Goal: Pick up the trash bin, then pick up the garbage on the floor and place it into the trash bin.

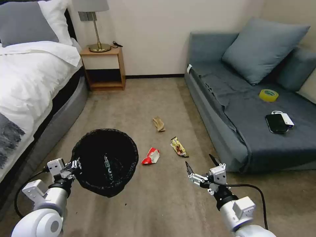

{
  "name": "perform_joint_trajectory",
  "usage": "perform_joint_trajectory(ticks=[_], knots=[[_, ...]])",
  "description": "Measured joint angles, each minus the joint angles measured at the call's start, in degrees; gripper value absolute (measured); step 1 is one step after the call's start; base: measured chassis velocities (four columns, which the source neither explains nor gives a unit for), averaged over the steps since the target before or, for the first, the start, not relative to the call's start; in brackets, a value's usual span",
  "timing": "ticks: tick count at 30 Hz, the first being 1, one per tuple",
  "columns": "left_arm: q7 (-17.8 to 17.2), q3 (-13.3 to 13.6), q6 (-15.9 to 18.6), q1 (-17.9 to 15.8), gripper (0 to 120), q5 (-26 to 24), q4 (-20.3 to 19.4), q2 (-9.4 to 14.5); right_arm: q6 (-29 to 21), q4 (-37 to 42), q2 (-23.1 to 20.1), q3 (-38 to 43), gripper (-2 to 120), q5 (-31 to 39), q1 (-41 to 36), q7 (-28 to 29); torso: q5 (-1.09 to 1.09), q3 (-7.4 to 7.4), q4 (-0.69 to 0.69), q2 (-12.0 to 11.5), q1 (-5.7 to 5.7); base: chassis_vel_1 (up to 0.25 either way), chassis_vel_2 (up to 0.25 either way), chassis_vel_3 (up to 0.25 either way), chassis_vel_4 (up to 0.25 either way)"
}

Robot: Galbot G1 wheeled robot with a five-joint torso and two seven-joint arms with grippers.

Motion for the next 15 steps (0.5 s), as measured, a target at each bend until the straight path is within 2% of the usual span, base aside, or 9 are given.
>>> perform_joint_trajectory(ticks=[15], knots=[[0.1,-0.3,-0.2,0.2,4,-0.1,-0.4,-0.4,-0.1,-0.4,-0.2,-0.2,100,-0.2,0.4,0.0,0.00,0.00,0.00,0.0,0.00,-0.005,0.005,0.005,-0.008]])
